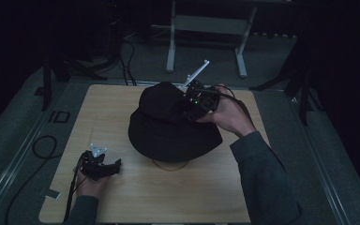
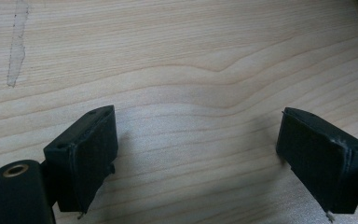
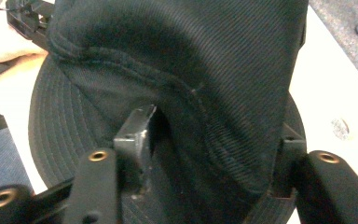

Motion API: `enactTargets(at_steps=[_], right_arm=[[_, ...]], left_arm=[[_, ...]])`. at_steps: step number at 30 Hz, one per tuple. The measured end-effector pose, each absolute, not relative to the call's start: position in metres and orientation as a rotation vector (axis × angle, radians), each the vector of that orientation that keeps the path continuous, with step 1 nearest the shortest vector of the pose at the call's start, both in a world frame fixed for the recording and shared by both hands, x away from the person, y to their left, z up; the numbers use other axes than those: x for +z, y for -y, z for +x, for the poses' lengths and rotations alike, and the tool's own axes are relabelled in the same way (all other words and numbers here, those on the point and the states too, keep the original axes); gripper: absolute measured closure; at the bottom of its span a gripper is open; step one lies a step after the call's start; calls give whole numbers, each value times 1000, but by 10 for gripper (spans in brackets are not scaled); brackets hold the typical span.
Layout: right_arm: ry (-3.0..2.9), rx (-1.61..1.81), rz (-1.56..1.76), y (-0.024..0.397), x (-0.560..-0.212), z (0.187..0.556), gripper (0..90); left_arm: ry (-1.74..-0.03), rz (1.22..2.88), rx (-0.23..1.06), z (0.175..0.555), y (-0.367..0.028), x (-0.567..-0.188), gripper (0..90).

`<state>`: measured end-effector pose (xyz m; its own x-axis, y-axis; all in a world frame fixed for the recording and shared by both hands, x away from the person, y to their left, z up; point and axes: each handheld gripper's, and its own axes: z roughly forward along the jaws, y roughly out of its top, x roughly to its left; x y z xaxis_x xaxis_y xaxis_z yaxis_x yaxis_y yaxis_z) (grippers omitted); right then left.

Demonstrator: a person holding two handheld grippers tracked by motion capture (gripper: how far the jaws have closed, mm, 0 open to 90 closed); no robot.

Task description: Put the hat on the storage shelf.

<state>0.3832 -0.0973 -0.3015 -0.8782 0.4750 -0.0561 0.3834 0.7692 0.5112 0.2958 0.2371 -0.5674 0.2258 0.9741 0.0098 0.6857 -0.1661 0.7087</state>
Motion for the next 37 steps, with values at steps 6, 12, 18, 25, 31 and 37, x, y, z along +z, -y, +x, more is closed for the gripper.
enactTargets(at_steps=[6,12,18,25,31,37], right_arm=[[-2743,767,694,97,-298,381,270],[-2702,753,720,98,-298,381,145],[-2689,755,725,99,-297,380,106],[-2667,765,723,107,-292,378,100],[-2657,776,737,114,-288,377,100],[-2657,787,741,120,-287,376,100]], left_arm=[[-1523,1924,644,296,-237,-567,130],[-1523,1925,644,296,-237,-567,130],[-1523,1925,643,296,-237,-567,130],[-1523,1927,642,296,-237,-567,130],[-1523,1926,643,296,-237,-567,130],[-1523,1926,643,296,-237,-567,130]])
